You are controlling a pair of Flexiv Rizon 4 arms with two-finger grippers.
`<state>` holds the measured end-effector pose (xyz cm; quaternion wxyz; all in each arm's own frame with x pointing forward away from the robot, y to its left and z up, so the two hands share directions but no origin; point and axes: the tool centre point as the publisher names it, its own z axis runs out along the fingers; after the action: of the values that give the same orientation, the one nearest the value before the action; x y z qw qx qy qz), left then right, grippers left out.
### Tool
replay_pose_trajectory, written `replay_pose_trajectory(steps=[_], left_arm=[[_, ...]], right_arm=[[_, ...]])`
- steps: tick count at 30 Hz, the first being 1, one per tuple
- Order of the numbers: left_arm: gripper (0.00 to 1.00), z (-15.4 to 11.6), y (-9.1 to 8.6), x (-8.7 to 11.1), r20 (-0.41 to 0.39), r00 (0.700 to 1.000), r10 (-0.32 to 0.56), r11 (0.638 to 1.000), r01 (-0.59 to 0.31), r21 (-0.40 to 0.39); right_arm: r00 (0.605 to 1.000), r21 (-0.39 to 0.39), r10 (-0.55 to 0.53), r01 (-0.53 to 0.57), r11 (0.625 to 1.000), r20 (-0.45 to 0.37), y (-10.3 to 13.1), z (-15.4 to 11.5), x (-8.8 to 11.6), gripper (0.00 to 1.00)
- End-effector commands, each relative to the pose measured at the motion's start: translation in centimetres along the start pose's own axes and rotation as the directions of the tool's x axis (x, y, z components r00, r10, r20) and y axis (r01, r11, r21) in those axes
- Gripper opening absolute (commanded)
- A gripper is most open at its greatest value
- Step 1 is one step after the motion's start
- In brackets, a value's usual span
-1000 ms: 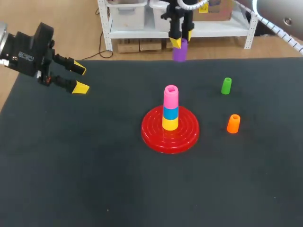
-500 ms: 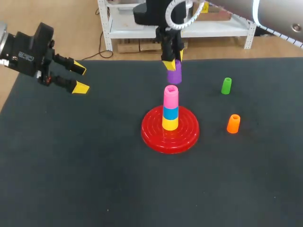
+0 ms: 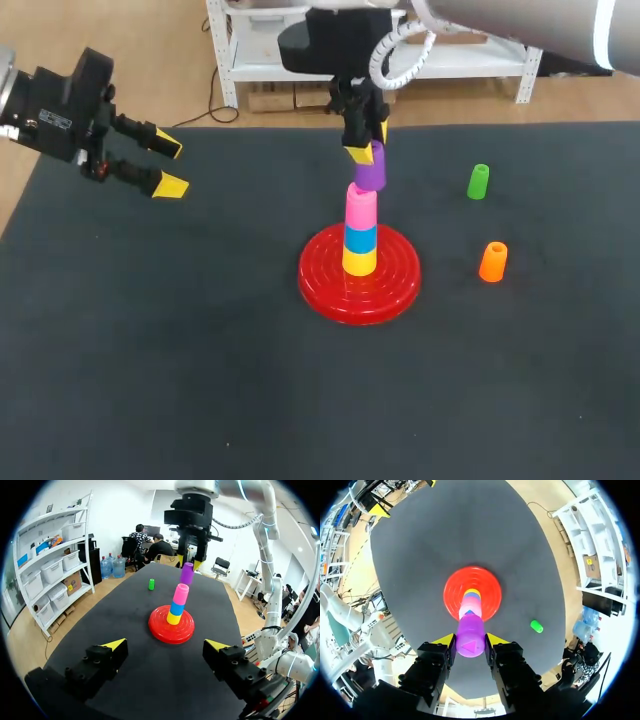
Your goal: Pick up and stack the cylinders on the red base in this order: pink,purple,orange,green
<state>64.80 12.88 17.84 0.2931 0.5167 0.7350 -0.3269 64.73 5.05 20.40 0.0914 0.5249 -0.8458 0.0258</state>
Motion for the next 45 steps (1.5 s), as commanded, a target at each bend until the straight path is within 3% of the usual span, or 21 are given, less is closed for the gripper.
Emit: replay_pose_trajectory(steps=[1, 13, 37, 45], left_arm=[[1.0, 0.0, 0.0, 0.1, 0.004, 1.0, 0.002, 1.0, -0.002, -0.002], [1.0, 0.0, 0.0, 0.1, 0.004, 1.0, 0.002, 1.0, -0.002, -0.002], [1.0, 0.0, 0.0, 0.1, 0.004, 1.0, 0.002, 1.0, -0.002, -0.002], [1.0, 0.0, 0.0, 0.1, 0.004, 1.0, 0.002, 1.0, -0.002, -0.002]], right_arm=[[0.995, 0.041, -0.002, -0.002, 0.999, 0.099, 0.4, 0.7, 0.3, 0.0], [0.995, 0.011, -0.027, 0.027, 1.0, 0.096, 1.1, 1.2, -0.2, 0.0], [0.998, 0.002, 0.005, -0.005, 1.0, 0.065, 0.4, 1.9, -0.9, 0.0], [1.0, 0.01, 0.01, -0.01, 1.0, -0.001, 0.2, 2.2, -2.0, 0.0]])
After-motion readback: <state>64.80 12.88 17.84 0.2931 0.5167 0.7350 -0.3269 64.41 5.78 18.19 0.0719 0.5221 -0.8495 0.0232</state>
